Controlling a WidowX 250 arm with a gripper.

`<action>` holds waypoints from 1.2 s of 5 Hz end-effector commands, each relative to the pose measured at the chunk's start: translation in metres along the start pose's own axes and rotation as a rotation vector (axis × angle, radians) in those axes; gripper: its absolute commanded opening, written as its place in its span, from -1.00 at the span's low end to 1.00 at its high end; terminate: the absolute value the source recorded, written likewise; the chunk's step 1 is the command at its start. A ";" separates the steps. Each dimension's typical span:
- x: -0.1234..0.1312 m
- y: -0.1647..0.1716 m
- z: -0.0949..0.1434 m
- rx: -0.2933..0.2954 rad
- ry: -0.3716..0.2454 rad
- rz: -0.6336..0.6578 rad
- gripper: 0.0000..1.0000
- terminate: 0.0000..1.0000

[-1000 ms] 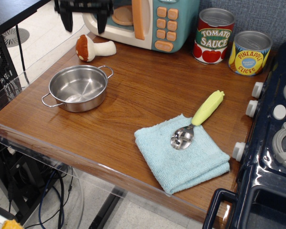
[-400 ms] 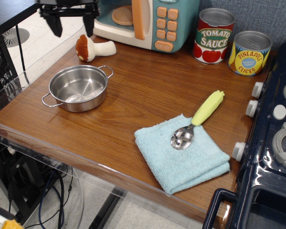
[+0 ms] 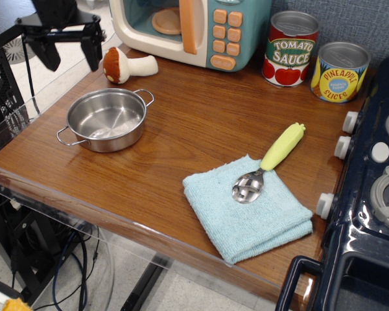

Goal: Slide the silver pot so that it's in front of the canned goods.

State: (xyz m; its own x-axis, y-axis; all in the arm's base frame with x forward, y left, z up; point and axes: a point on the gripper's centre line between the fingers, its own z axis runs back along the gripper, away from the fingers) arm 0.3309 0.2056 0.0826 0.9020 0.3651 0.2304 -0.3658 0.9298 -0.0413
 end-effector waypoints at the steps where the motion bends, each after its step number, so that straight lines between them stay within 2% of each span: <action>1: -0.019 0.014 0.003 0.115 -0.020 -0.099 1.00 -1.00; 3: -0.025 -0.002 -0.021 0.074 0.041 -0.147 1.00 -1.00; 4: -0.029 -0.008 -0.036 0.062 0.075 -0.161 -1.00 -1.00; 6: -0.031 -0.009 -0.047 0.090 0.097 -0.157 -1.00 -1.00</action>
State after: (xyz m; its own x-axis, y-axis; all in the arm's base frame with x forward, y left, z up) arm 0.3112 0.1853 0.0189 0.9664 0.2361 0.1019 -0.2431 0.9680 0.0623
